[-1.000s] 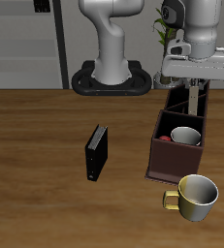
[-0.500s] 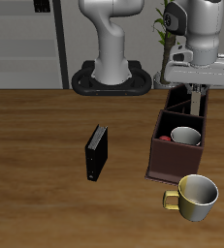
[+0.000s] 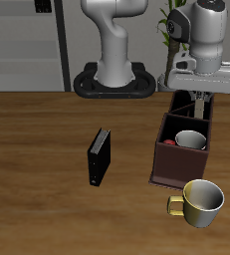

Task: Place the red mug into the left desk caddy's right compartment and place the yellow book into the left desk caddy's back compartment

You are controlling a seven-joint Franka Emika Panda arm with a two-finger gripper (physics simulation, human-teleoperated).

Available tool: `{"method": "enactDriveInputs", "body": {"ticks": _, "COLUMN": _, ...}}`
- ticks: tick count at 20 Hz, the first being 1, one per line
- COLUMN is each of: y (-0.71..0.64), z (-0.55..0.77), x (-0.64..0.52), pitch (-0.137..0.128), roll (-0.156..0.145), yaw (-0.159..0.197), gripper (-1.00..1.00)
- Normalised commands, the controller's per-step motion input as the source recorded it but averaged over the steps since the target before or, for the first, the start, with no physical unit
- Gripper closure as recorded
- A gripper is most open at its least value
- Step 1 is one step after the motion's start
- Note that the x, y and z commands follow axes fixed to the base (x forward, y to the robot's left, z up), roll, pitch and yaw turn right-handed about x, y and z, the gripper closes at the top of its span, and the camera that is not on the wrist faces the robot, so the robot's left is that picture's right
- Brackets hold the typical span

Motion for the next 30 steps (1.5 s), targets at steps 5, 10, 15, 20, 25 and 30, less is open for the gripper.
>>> {"method": "enactDriveInputs", "body": {"ticks": 5, "y": 0.01, "z": -0.33, "x": 0.07, "pitch": 0.051, "roll": 0.003, "yaw": 0.002, "gripper": 1.0}}
{"method": "enactDriveInputs", "body": {"ticks": 10, "y": 0.02, "z": -0.13, "x": 0.03, "pitch": 0.015, "roll": 0.001, "yaw": 0.01, "gripper": 1.0}}
{"method": "enactDriveInputs", "body": {"ticks": 15, "y": 0.02, "z": -0.21, "x": 0.06, "pitch": 0.063, "roll": -0.01, "yaw": -0.031, "gripper": -1.0}}
{"method": "enactDriveInputs", "body": {"ticks": 20, "y": -0.05, "z": -0.06, "x": 0.04, "pitch": 0.026, "roll": 0.008, "yaw": -0.004, "gripper": -1.0}}
{"method": "enactDriveInputs", "body": {"ticks": 25, "y": -0.06, "z": 0.04, "x": 0.0, "pitch": -0.009, "roll": -0.007, "yaw": 0.005, "gripper": -1.0}}
{"method": "enactDriveInputs", "body": {"ticks": 30, "y": -0.02, "z": 0.11, "x": -0.22, "pitch": -0.037, "roll": 0.041, "yaw": 0.034, "gripper": -1.0}}
